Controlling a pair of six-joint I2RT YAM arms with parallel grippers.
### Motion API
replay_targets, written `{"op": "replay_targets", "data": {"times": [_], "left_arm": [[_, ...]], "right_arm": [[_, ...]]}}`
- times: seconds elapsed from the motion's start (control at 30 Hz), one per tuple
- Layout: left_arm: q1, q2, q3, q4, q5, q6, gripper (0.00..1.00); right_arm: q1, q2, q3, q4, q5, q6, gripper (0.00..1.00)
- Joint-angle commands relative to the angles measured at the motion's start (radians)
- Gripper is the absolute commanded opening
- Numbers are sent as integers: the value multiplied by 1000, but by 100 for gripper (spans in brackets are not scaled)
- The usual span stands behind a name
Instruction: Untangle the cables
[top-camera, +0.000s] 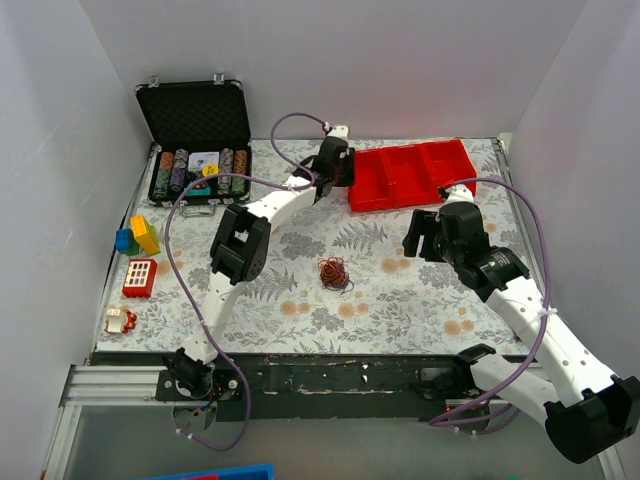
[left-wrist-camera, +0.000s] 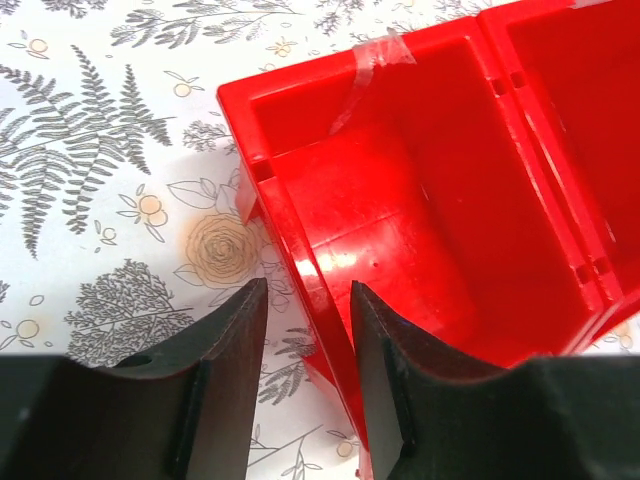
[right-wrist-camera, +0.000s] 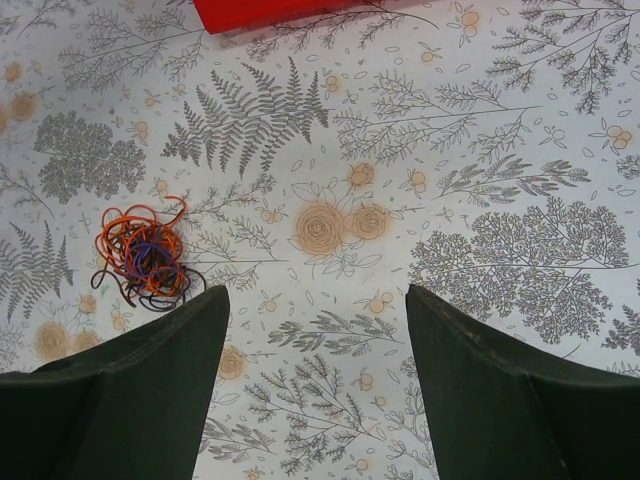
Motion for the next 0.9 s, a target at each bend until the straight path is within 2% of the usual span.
{"op": "replay_targets", "data": {"times": [0.0, 0.13, 0.33, 0.43, 0.7, 0.87], "left_arm": [[0, -34, -38, 15, -121, 36, 38], [0, -103, -148, 47, -219, 65, 34], [10, -331, -550, 206, -326, 146, 32], [23, -431, -697, 272, -336, 185, 33], [30, -643, -958, 265, -276, 297, 33], [31, -759, -1075, 251, -265, 382, 33]], "right_arm": [[6, 2, 0, 38, -18, 8, 79], [7, 22, -10, 49, -30, 15, 78], [15, 42, -33, 69, -35, 24, 76], [27, 50, -62, 108, -76, 39, 75], [206, 170, -105, 251, -32, 61, 77], [351, 255, -103, 378, 5, 61, 87]]}}
